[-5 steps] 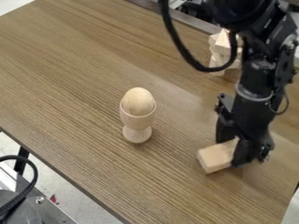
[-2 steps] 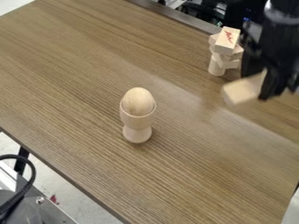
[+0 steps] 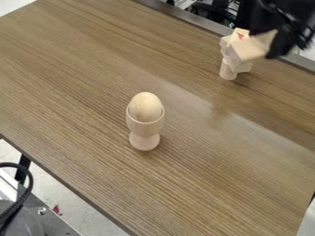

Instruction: Put the rectangle block on top of the written rectangle block

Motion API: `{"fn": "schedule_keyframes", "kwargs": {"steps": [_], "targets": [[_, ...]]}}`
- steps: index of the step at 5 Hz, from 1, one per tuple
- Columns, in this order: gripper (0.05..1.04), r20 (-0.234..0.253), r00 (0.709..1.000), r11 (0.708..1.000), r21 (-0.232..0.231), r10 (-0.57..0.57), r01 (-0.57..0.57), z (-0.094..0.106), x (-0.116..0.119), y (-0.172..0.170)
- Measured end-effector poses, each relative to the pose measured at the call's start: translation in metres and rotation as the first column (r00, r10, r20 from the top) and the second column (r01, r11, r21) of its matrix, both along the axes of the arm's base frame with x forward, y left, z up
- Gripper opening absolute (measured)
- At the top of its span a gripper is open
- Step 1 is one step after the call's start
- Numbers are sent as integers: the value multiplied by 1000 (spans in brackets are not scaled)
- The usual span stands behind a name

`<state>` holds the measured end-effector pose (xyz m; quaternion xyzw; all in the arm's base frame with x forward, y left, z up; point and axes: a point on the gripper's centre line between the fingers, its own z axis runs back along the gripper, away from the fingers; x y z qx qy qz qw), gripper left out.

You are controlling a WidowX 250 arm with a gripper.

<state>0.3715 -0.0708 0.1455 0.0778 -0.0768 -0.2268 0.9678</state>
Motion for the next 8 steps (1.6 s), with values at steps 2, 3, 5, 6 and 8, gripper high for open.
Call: {"fn": "schedule_keyframes", "kwargs": {"steps": [2,3,5,6,8], "targets": [[547,-44,997,995,-72,70,-73,7,36,37],[547,-46,996,989,-120,82,-87,10,49,45],[547,-83,994,988,-133,70,-81,-6,59,48],[547,-94,994,989,-129,64,-76,-11,59,48],[547,-103,993,989,-128,55,-68,-18,57,47]]}}
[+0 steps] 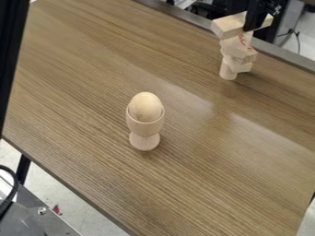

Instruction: Put the rectangle block on top of the written rectangle block

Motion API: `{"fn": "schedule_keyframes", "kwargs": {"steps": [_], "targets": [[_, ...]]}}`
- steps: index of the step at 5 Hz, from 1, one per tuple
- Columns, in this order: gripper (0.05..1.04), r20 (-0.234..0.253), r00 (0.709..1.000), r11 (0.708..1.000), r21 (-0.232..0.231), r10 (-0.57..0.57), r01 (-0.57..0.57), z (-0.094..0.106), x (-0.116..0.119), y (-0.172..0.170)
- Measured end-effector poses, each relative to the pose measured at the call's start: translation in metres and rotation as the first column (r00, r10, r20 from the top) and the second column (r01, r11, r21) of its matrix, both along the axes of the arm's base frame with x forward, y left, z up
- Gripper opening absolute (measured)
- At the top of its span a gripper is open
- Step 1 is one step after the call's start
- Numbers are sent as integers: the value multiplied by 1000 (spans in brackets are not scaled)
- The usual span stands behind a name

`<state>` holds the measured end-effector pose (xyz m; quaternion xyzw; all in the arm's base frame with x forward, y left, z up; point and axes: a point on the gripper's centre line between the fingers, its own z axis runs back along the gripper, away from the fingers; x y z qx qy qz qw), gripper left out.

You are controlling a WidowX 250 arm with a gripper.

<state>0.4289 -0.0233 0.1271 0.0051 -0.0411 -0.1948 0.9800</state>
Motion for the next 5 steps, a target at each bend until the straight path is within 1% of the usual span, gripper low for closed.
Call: {"fn": "schedule_keyframes", "kwargs": {"steps": [1,2,3,5], "targets": [[547,-17,1000,1000,-1,0,0,-6,0,0],[547,-8,1000,1000,-9,-1,1,-2,4,-1],[547,-19,1000,1000,-8,-4,4,-7,6,-1],[547,-14,1000,1000,-8,-6,6,-5,8,-1]]}}
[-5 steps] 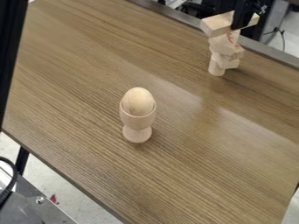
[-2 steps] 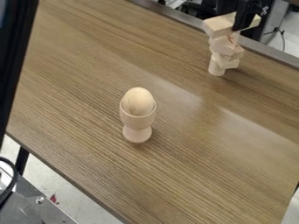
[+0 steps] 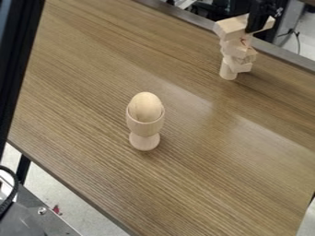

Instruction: Put the rectangle block on top of the written rectangle block

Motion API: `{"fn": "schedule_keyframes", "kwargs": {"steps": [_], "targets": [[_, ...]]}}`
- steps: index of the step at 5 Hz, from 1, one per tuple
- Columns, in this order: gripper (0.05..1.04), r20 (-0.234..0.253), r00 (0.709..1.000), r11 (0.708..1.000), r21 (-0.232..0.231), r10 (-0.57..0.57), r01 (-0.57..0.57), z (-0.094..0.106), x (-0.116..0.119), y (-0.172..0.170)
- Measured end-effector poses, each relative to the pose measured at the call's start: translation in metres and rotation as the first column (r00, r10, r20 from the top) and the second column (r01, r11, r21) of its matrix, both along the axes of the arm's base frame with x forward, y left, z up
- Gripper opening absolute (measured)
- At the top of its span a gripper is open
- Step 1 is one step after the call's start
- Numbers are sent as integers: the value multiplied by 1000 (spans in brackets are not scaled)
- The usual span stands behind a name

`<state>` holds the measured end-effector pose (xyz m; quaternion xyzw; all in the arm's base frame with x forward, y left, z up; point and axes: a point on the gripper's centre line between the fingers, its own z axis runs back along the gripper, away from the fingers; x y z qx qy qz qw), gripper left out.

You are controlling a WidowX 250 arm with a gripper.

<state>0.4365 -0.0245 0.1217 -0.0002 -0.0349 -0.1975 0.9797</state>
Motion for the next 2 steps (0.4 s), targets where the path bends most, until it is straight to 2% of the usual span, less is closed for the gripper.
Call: {"fn": "schedule_keyframes", "kwargs": {"steps": [2], "targets": [[547,8,1000,1000,0,0,0,-1,1,0]]}}
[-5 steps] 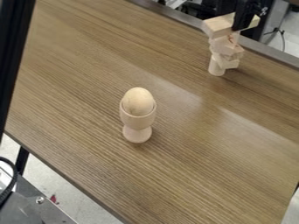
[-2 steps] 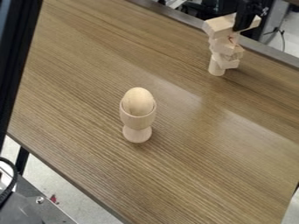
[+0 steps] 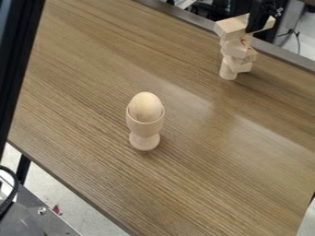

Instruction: Put the rectangle block on top of the written rectangle block

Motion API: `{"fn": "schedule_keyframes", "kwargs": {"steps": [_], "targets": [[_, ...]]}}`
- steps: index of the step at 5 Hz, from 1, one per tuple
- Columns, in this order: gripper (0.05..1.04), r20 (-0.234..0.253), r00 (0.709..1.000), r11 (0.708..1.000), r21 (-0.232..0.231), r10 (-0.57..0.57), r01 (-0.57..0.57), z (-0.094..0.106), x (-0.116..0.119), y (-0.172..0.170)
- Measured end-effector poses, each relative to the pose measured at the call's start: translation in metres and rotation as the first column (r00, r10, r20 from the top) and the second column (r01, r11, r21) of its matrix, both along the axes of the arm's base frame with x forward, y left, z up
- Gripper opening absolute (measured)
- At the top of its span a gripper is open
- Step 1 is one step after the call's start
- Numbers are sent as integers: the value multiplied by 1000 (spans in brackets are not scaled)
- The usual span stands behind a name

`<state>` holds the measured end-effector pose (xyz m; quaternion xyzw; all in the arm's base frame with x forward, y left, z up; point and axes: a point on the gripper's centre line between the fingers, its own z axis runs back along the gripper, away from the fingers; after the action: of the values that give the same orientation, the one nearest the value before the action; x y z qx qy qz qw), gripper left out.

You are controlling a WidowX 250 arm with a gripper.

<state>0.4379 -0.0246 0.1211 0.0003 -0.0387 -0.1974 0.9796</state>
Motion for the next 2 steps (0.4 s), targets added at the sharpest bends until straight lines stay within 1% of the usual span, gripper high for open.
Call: {"fn": "schedule_keyframes", "kwargs": {"steps": [1,2], "targets": [[614,-11,1000,1000,2,8,-8,-4,0,0],[891,-27,999,1000,7,20,-19,-9,-1,1]]}}
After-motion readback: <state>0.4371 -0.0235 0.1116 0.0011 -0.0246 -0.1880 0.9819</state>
